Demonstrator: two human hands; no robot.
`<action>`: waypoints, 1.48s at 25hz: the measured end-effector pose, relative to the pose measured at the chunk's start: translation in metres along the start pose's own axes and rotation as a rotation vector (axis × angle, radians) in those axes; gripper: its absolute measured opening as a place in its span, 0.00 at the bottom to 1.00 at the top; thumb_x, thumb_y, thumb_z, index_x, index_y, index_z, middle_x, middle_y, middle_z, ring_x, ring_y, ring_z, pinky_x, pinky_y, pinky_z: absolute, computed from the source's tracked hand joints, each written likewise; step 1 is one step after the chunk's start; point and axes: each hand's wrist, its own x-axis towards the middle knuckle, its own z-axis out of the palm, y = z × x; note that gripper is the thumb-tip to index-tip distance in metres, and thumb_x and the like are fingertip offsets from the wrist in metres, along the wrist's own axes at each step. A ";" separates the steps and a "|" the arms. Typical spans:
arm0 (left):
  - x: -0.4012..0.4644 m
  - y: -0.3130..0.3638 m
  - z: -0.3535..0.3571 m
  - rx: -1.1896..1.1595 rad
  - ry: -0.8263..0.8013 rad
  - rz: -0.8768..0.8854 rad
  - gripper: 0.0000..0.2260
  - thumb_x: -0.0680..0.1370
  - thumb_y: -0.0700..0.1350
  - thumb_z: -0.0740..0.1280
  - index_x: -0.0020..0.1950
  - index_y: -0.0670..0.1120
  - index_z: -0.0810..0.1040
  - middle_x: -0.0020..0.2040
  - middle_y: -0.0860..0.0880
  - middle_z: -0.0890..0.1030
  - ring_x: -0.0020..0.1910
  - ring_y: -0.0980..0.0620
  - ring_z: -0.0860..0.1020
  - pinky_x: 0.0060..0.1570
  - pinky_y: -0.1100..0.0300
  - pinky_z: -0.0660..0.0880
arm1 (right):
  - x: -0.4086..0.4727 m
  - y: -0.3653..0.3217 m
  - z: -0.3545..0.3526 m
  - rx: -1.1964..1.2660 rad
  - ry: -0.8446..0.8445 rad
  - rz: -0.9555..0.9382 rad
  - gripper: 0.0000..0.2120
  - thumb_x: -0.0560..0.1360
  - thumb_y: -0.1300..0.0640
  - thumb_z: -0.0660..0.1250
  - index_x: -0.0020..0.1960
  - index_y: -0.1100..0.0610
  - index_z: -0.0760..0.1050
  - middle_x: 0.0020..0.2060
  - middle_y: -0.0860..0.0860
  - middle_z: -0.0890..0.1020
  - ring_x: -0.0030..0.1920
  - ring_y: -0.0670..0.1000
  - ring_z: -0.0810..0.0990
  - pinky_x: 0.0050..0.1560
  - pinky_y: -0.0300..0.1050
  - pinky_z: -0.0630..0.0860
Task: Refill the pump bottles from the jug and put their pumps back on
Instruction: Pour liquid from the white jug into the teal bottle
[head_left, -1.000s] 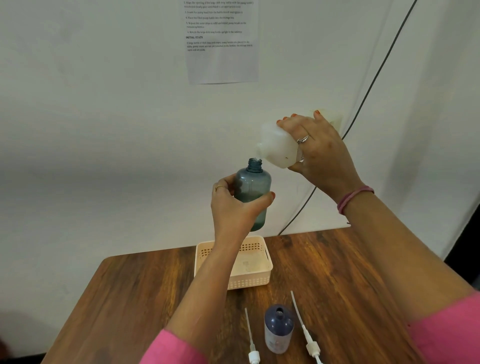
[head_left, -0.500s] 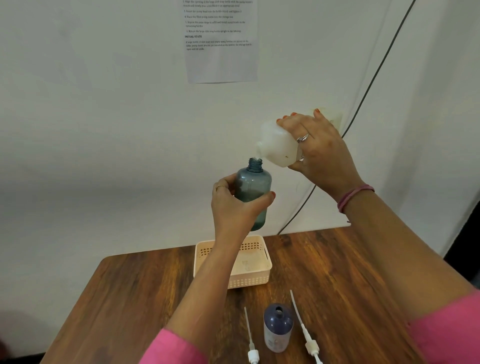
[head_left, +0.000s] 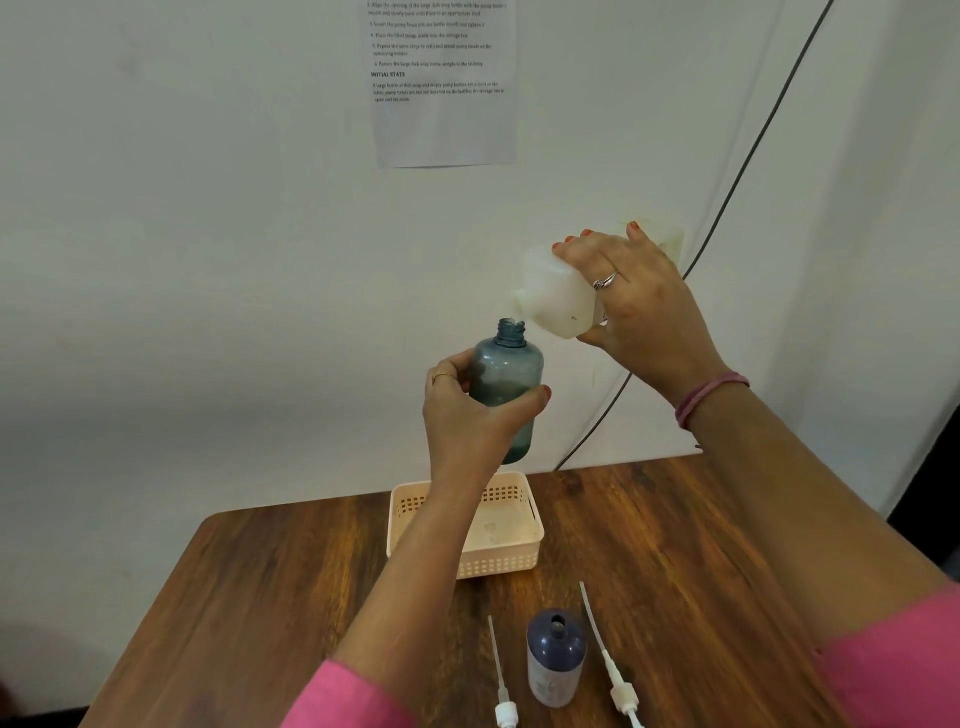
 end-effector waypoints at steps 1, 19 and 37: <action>0.000 0.000 0.000 -0.001 0.000 0.004 0.32 0.62 0.46 0.81 0.62 0.50 0.71 0.58 0.52 0.74 0.54 0.56 0.75 0.44 0.68 0.77 | 0.000 0.000 0.000 0.000 -0.004 -0.001 0.35 0.62 0.62 0.79 0.66 0.61 0.70 0.59 0.58 0.78 0.61 0.59 0.76 0.68 0.59 0.63; -0.001 -0.003 0.002 -0.021 0.015 0.031 0.33 0.62 0.44 0.80 0.63 0.47 0.71 0.58 0.50 0.74 0.53 0.55 0.75 0.39 0.74 0.75 | 0.000 0.000 -0.003 -0.001 -0.028 0.005 0.35 0.62 0.62 0.79 0.66 0.61 0.70 0.60 0.58 0.77 0.62 0.59 0.75 0.69 0.59 0.62; -0.003 -0.001 0.002 -0.018 0.008 -0.026 0.33 0.61 0.45 0.81 0.62 0.51 0.70 0.59 0.52 0.74 0.54 0.55 0.75 0.44 0.69 0.76 | -0.002 -0.002 -0.004 -0.004 -0.006 -0.009 0.35 0.60 0.63 0.79 0.65 0.61 0.71 0.58 0.58 0.78 0.61 0.59 0.76 0.67 0.59 0.64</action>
